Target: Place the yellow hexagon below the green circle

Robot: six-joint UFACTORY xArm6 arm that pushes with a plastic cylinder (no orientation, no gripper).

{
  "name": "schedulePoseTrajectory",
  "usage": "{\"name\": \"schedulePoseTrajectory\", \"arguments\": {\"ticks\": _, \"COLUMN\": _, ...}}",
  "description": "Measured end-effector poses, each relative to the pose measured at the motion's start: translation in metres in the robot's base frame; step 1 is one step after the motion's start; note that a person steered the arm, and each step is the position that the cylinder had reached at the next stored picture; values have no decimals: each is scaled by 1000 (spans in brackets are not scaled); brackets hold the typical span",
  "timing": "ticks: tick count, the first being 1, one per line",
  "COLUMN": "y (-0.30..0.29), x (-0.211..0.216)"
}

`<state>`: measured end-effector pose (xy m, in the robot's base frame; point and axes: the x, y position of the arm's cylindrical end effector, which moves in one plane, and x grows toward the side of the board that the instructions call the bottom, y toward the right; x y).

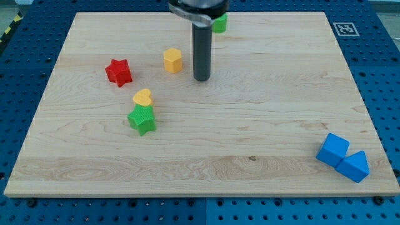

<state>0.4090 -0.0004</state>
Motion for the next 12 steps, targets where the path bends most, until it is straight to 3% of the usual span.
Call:
{"name": "schedulePoseTrajectory", "arguments": {"ticks": 2, "y": -89, "x": 1}}
{"name": "schedulePoseTrajectory", "arguments": {"ticks": 5, "y": -34, "x": -52}}
{"name": "schedulePoseTrajectory", "arguments": {"ticks": 9, "y": -92, "x": -69}}
{"name": "schedulePoseTrajectory", "arguments": {"ticks": 12, "y": -42, "x": -99}}
